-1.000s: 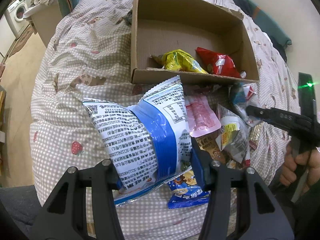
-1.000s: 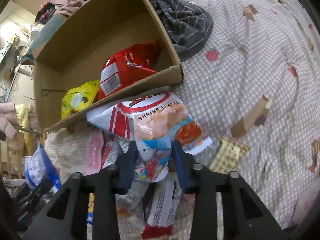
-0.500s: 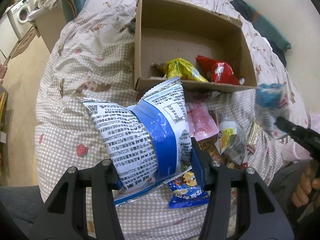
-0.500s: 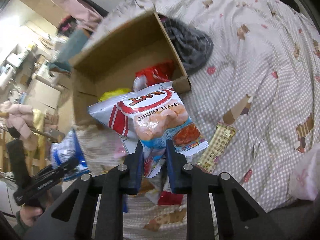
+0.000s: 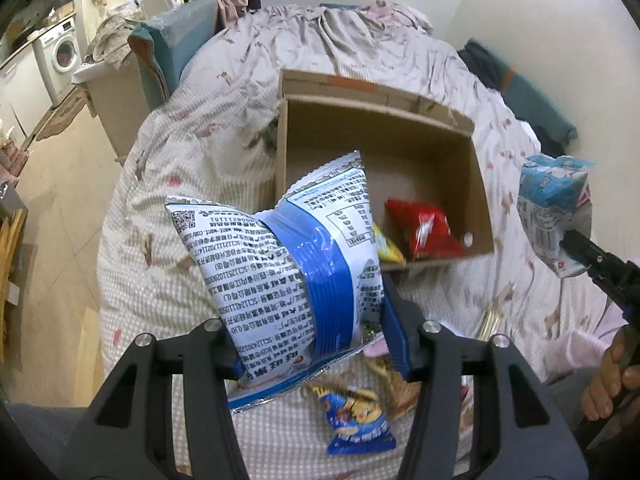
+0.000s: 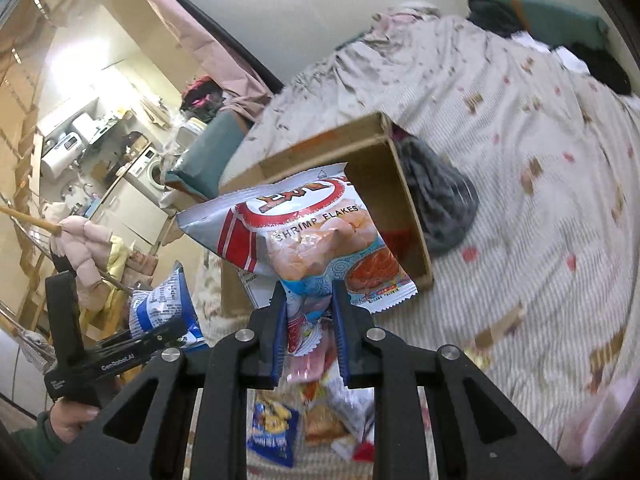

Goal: Organize snacks
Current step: 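Lower both held bags into the box and open both tools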

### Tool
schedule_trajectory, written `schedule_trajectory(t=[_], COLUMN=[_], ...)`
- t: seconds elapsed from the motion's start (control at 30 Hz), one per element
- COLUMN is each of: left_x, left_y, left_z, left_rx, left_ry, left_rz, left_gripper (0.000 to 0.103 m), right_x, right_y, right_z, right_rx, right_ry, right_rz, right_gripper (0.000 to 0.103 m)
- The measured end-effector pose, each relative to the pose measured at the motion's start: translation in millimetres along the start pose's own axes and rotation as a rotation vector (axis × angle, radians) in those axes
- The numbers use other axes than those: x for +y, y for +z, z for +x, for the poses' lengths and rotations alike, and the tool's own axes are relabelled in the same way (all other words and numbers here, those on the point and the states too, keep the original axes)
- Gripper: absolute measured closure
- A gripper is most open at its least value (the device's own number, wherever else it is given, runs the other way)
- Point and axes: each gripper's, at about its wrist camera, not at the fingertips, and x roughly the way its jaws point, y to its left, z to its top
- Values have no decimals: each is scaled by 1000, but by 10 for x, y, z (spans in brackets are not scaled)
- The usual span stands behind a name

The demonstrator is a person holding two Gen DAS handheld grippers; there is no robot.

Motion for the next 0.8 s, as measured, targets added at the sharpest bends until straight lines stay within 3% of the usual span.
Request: schedule_trajectory(t=[0.17, 0.43, 0.8], left_x=[-28, -114, -324], left_y=[274, 591, 767], left_z=[35, 426, 949], left_rx=[-35, -9, 28], left_ry=[33, 86, 100], left_rz=[4, 10, 60], left_gripper=[54, 54, 54], right_x=[62, -13, -186], right_y=[259, 598, 686], right_z=[208, 693, 1385], right_rx=[-10, 12, 124], right_ry=[11, 22, -34], right_rz=[-50, -72, -130], right_gripper=[81, 81, 82])
